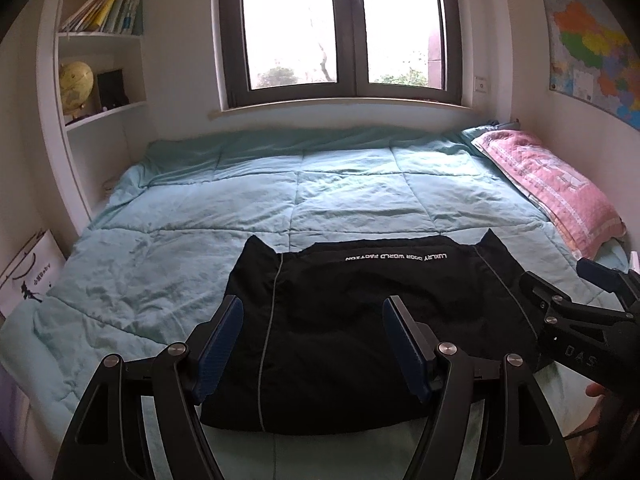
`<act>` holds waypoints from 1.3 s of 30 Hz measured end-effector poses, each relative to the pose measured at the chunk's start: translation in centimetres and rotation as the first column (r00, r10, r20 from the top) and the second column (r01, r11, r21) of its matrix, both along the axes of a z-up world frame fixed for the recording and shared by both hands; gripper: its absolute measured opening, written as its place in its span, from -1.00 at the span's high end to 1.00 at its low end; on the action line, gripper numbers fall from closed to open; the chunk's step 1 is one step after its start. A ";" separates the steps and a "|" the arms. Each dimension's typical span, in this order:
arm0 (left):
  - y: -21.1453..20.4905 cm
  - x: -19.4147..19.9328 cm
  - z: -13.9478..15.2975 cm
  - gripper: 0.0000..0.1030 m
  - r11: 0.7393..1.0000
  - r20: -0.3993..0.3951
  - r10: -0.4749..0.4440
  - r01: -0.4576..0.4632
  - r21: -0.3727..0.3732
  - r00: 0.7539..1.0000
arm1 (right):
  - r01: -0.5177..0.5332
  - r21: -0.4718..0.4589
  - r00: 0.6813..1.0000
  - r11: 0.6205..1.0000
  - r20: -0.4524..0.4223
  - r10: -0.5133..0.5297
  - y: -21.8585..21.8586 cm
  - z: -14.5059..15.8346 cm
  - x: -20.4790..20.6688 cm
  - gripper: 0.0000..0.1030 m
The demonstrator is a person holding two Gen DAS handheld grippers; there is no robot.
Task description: Fold large clothes
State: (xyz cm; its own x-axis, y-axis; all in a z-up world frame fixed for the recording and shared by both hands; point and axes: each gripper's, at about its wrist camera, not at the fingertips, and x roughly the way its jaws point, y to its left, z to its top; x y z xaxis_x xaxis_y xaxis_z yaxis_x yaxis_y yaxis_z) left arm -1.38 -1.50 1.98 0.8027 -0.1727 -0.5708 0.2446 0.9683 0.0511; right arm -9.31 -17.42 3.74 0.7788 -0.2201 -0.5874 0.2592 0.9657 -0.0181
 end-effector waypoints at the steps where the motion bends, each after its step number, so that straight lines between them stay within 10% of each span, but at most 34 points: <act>1: 0.0 0.0 -0.1 -0.43 1.000 -0.003 -0.003 0.003 -0.003 1.000 | -0.001 0.003 1.000 1.000 -0.001 0.001 -0.1 -0.1 0.0 -0.77; 39: -0.3 1.0 -2.2 -0.43 0.999 -0.059 0.023 -0.022 0.027 0.998 | 0.002 0.047 0.999 0.999 -0.049 0.000 -0.7 -2.2 0.6 -0.77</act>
State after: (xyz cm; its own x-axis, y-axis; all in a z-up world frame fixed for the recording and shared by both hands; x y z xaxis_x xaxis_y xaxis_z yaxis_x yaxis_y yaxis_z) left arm -0.41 -1.81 -0.26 0.7705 -0.1396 -0.6220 0.2263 0.9721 0.0622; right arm -8.75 -18.13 1.56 0.7483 -0.1923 -0.6348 0.2604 0.9654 0.0145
